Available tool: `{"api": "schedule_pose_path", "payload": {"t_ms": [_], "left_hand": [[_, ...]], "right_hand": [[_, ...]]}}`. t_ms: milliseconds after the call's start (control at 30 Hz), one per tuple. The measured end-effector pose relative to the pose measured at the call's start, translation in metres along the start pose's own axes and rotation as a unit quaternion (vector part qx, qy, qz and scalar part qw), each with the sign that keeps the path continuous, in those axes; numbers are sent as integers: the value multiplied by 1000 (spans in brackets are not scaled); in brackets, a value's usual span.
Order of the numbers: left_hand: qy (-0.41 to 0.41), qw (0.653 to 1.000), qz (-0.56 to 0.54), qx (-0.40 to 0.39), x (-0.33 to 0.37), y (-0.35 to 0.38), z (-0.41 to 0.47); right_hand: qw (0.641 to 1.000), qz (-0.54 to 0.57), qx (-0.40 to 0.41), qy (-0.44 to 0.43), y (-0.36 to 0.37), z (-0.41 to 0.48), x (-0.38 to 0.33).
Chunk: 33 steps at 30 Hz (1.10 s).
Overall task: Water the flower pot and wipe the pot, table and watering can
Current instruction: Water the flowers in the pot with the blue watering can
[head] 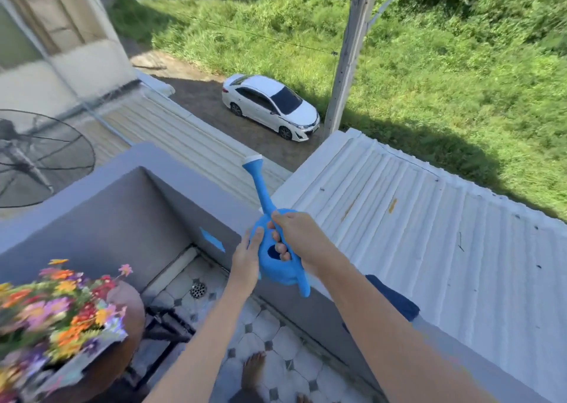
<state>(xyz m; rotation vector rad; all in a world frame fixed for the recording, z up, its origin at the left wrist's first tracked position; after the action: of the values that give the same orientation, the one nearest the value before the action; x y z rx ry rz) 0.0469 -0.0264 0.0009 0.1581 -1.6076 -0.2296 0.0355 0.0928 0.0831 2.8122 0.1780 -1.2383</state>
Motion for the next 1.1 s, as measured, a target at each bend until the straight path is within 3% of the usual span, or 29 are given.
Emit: {"api": "schedule_pose_path", "payload": {"t_ms": [233,433,533,833,1000,1100], "left_hand": [[62,971,90,214,55,-51,-93],[27,939,172,296,91,-101,-166],[17,926,157,343,101,-122,-195],[50,912,123,387,112,-167,-255],[53,915,90,391,117,-186,-269],[41,919,75,385,112,-197,-274]], "right_hand": [[972,-178,-148,-34,78,-50,-25],[910,-334,-220,-110,150,-95,-35],[892,-363,-244,-114,185,-106,-27],[838,-475,-249,-101,289,-116,1],[748,-598,-254,-133,341,-112,13],[729,-623,-246,-139,359,-109,14]]}}
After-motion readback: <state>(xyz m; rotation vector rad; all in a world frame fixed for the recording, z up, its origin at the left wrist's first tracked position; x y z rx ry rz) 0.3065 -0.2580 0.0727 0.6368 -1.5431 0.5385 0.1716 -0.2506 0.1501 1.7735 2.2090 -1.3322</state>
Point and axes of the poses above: each hand's wrist, its own z-axis towards the middle knuckle, its own y-axis out of the palm, x = y × z, the point moved 5 cm from there along z, towards the middle knuckle, and after that the axes turned 12 degrees about y, right-handed, at the moved point
